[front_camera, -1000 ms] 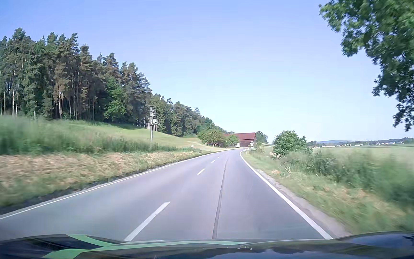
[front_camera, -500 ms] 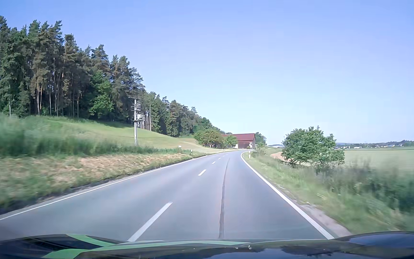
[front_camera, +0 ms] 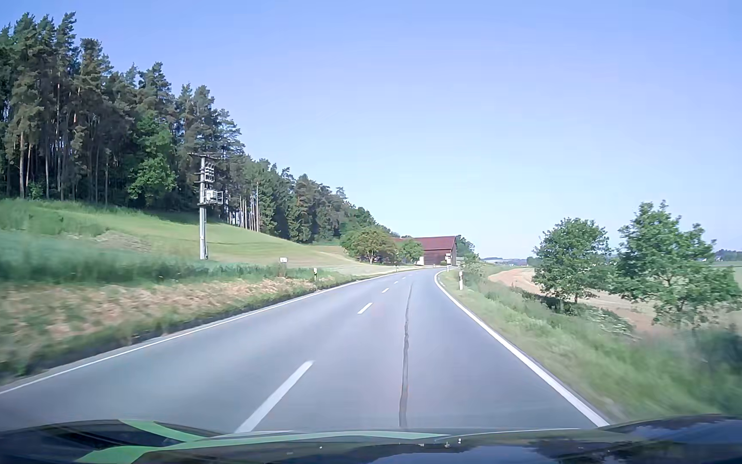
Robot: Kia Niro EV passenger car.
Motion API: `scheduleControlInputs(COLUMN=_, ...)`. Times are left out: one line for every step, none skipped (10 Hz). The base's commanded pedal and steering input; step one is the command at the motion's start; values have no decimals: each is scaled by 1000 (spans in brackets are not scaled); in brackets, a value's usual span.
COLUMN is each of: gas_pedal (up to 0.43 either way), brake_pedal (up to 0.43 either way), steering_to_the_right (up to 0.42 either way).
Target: Follow the waypoints while adhering to traffic rules and regulations
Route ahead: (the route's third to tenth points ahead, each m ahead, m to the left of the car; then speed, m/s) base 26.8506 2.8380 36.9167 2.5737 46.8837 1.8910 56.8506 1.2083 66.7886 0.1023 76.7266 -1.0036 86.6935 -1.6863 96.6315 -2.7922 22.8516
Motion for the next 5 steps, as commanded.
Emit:
scheduleControlInputs(gas_pedal=157, brake_pedal=0, steering_to_the_right=7)
scheduleControlInputs(gas_pedal=130, brake_pedal=0, steering_to_the_right=7)
scheduleControlInputs(gas_pedal=98, brake_pedal=0, steering_to_the_right=7)
scheduleControlInputs(gas_pedal=98, brake_pedal=0, steering_to_the_right=7)
scheduleControlInputs(gas_pedal=110, brake_pedal=0, steering_to_the_right=8)
